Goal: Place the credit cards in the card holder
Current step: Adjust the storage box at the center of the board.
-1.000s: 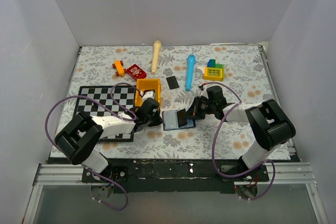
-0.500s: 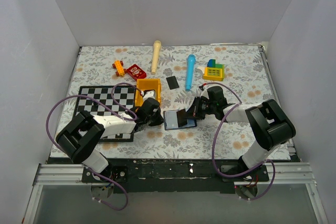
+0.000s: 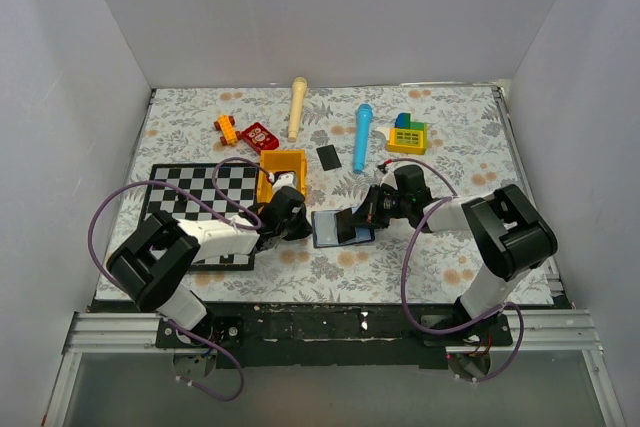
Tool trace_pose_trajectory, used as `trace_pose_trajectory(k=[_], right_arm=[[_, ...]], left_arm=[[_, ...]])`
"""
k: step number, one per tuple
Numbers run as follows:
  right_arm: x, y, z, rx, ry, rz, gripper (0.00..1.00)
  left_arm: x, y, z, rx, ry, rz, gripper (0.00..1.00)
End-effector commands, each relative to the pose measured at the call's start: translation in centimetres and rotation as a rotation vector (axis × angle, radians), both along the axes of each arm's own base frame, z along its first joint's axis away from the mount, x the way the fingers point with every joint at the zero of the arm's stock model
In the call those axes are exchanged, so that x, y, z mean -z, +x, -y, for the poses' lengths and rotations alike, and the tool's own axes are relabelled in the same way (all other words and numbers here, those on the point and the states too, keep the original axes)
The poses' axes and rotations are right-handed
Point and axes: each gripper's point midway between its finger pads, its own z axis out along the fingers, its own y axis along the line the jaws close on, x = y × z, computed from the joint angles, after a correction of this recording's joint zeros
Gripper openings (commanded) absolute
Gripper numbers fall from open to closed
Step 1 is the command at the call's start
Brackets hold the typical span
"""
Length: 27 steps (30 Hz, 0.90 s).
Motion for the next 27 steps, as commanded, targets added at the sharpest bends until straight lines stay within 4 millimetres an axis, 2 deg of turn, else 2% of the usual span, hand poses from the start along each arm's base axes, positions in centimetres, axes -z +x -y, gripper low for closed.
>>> trace_pose_trajectory(k=[1,13,27], right_arm=[[0.2,-0.1,-0.3,-0.017,0.024,0.011,0.01],[0.7,0.2,-0.6,-0.047,0.029,0.036,0.01],[1.3,-0.1,0.2,-0.052,-0.035,0.050,0.01]], left_arm=[[1.0,-0.7,0.1,0.029,0.033,-0.040,0.00],[1.0,-0.6,0.2,0.031,0.038,-0.039,0.00],[0.9,-0.5,0.1,0.033,0.049,-0.036,0.00]])
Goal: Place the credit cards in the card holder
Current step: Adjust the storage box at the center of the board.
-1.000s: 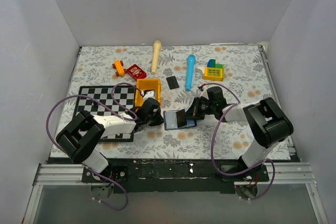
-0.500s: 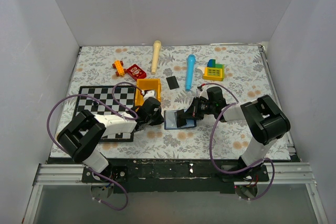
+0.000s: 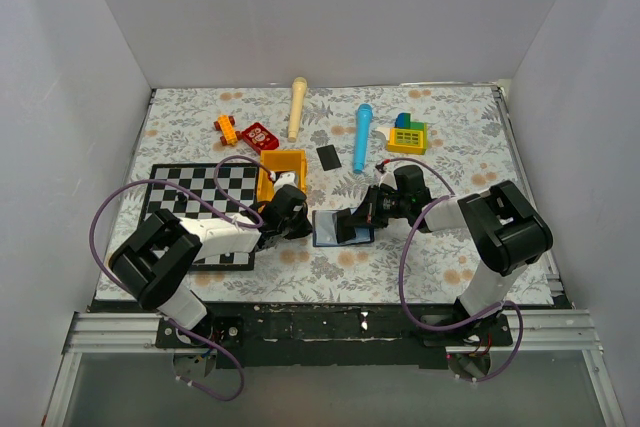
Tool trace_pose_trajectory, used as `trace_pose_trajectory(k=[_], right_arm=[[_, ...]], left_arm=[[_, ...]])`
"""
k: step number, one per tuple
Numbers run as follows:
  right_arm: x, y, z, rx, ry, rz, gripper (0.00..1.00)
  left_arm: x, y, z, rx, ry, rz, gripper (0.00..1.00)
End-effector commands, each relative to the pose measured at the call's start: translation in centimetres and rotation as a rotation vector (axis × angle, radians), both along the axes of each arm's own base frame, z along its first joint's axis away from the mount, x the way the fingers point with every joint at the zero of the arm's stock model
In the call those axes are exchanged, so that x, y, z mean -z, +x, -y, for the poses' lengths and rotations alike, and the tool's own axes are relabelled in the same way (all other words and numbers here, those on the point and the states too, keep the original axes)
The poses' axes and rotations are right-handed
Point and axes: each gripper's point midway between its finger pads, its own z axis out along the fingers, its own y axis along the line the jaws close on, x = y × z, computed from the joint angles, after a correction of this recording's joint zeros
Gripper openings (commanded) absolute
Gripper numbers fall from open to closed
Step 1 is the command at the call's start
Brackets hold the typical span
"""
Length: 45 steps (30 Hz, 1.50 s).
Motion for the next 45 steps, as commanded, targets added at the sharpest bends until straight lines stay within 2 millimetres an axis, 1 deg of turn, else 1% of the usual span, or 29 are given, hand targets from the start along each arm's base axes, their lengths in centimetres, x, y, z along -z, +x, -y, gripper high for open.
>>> trace_pose_trajectory(k=[1,14,19,31,40,45], right_arm=[[0.8,-0.3,0.5,-0.008,-0.055,0.013,0.01],[-0.1,0.2,0.9,-0.004,-0.066,0.034,0.01],[-0.1,0.3,1.1,0.003,-0.069,0.036,0.01],[-0.3,1.2,1.0,0.004,-0.068,0.045,0.01],[0.2,1.8,0.7,0.030,-0.048,0.037,0.01],[0.7,1.7,0.4,0.043,-0.024,0.019,0.01]], left_arm=[[1.0,-0.8,-0.2,0.026,0.042,-0.037,0.00],[0.8,-0.7,-0.4,0.009,0.041,-0.030,0.00],[0.8,-0.8,-0.5,0.012,0.043,-0.032,0.00],[0.8,-0.8,-0.5,0.011,0.043,-0.031,0.00],[0.8,-0.8,-0.3,0.018,0.039,-0.035,0.00],[0.9,-0.8,-0.3,0.018,0.039,-0.037,0.00]])
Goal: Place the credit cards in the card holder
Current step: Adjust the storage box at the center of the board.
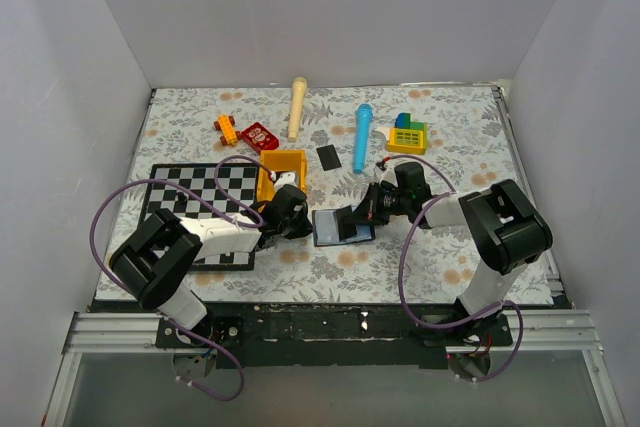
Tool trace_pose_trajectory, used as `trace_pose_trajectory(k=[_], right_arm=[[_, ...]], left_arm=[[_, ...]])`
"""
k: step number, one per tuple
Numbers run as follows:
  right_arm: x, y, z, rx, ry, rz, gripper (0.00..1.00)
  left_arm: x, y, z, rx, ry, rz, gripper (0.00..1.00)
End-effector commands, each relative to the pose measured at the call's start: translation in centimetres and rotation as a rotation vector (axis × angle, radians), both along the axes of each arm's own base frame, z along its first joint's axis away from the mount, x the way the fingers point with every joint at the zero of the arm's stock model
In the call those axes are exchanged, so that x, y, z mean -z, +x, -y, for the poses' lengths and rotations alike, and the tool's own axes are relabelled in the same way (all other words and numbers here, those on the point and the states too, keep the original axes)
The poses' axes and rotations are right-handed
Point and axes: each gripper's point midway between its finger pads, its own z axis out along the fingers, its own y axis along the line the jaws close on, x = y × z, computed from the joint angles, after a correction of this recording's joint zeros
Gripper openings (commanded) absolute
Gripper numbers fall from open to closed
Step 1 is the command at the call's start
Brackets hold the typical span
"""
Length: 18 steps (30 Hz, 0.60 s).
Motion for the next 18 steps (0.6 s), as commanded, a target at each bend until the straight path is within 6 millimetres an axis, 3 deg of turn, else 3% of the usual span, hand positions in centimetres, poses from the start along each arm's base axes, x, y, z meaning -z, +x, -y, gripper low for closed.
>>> trace_pose_trajectory(k=[1,18], right_arm=[[0.9,1.0,0.0,0.037,-0.002,0.017,0.01],[1.1,-0.2,-1.5,0.011,0.056,-0.025,0.01]], left_arm=[[0.8,-0.9,-0.2,0.020,0.033,-0.037,0.00],[1.0,-1.0,-0.1,0.024,0.032,-0.044,0.00]])
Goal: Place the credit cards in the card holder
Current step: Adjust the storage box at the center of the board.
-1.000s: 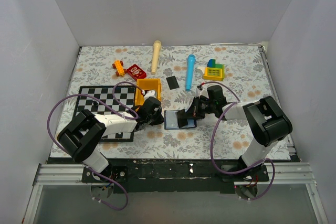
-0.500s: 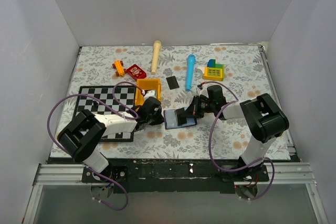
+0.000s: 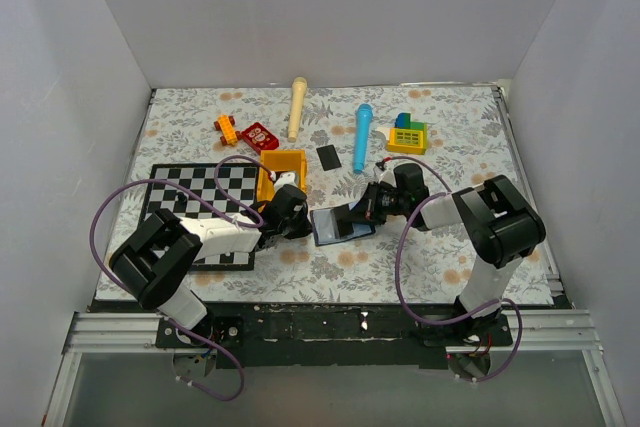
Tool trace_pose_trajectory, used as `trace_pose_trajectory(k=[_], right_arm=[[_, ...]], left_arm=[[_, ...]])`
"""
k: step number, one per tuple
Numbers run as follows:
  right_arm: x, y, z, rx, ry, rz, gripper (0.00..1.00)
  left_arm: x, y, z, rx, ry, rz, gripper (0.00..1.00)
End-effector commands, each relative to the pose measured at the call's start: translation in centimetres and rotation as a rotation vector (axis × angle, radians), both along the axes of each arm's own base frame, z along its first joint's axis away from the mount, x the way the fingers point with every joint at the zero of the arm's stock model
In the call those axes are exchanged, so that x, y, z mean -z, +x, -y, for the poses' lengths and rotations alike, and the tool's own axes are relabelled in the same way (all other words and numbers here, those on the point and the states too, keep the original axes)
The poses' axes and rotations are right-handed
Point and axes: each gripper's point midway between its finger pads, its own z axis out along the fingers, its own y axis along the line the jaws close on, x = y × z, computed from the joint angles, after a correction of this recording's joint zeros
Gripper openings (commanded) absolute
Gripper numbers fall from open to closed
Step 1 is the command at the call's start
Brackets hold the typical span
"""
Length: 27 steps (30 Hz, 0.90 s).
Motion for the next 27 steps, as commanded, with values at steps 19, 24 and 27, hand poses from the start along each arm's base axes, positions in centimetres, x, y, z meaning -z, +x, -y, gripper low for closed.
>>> trace_pose_trajectory(k=[19,24,27], right_arm=[[1.3,-2.7,-2.4,-0.073,0.011,-0.033,0.01],[1.4,-2.8,-3.3,-0.077,0.008,-0.032,0.01],[1.4,-2.8,-3.5,-0.074,0.003,-0.031,0.06]], left_arm=[[1.0,-0.9,-0.1,0.024,0.032,-0.042,0.00],[1.0,-0.9,-0.1,0.025,0.031,-0.043,0.00],[0.9,-0.9,-0.1,0.025,0.030,-0.042,0.00]])
